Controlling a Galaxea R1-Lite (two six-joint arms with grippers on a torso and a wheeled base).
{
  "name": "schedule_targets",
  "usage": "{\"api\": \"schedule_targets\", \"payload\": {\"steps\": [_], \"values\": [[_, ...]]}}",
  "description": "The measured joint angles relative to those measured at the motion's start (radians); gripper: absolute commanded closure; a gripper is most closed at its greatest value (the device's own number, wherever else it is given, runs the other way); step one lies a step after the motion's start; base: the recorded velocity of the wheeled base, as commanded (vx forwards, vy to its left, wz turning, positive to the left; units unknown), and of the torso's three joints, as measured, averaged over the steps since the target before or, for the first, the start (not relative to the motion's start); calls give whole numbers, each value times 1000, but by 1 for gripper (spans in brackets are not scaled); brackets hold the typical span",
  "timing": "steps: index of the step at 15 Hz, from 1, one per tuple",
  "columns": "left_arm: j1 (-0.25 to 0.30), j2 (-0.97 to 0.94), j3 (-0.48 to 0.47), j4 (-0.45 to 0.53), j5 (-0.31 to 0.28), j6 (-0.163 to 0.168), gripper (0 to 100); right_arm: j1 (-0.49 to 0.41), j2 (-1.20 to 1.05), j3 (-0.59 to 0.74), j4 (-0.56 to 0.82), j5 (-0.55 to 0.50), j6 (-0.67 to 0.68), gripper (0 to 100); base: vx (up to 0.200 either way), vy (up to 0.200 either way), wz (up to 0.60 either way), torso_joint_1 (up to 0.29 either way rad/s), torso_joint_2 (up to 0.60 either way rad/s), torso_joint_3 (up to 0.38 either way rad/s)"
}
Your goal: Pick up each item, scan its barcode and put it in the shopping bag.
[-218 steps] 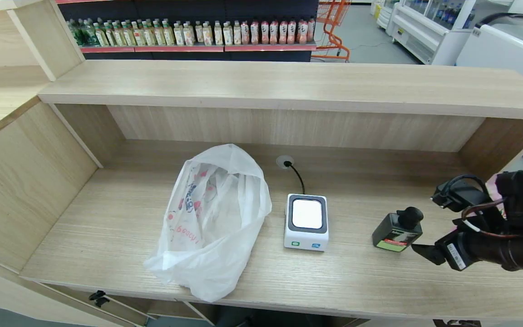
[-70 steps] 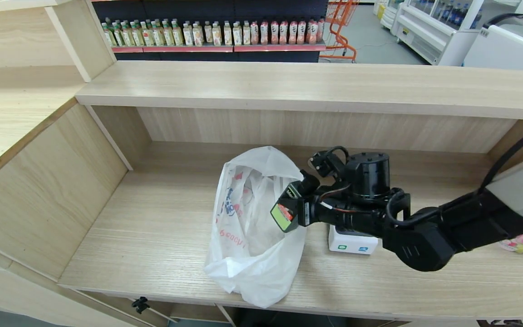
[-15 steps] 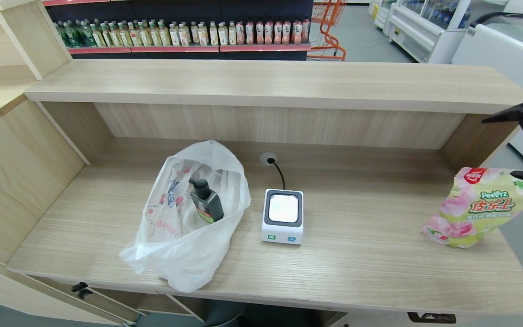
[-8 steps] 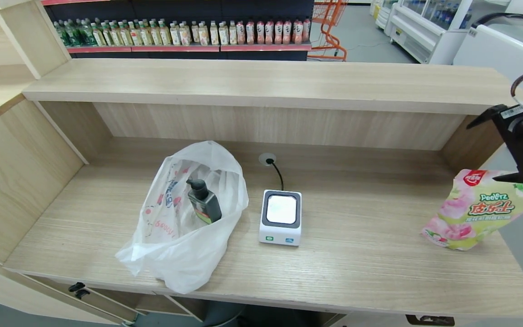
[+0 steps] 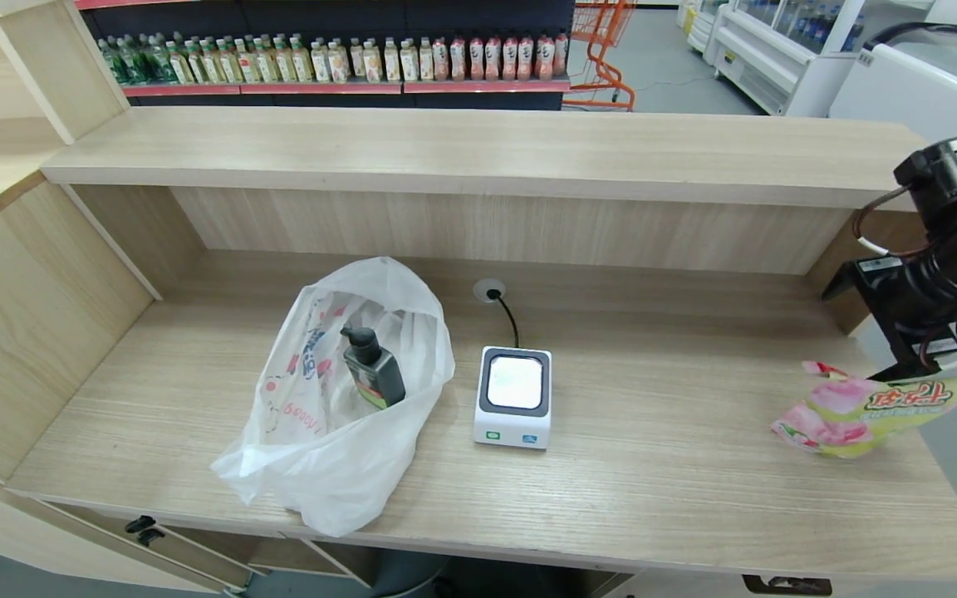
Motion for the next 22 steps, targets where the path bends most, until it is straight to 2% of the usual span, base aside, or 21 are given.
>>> {"api": "schedule_targets", "payload": {"steps": [6,11,14,18,22], "values": [[-1,0,0,0,0,0,0,5,-3,-10,13,-10,-1,0,0,0,0,0,0,0],[-1,0,0,0,0,0,0,12,-160,-133,199,11,-31,0,0,0,0,0,0,0],[-1,0,0,0,0,0,0,-47,-255,-89,281,11,-83,0,0,0,0,0,0,0],[0,0,0,0,0,0,0,-111,-236,-29,181,14,-117,0,0,0,0,0,0,0],[-1,0,0,0,0,0,0,-108,-160,-23,116,17,-133,0,0,0,0,0,0,0]]}}
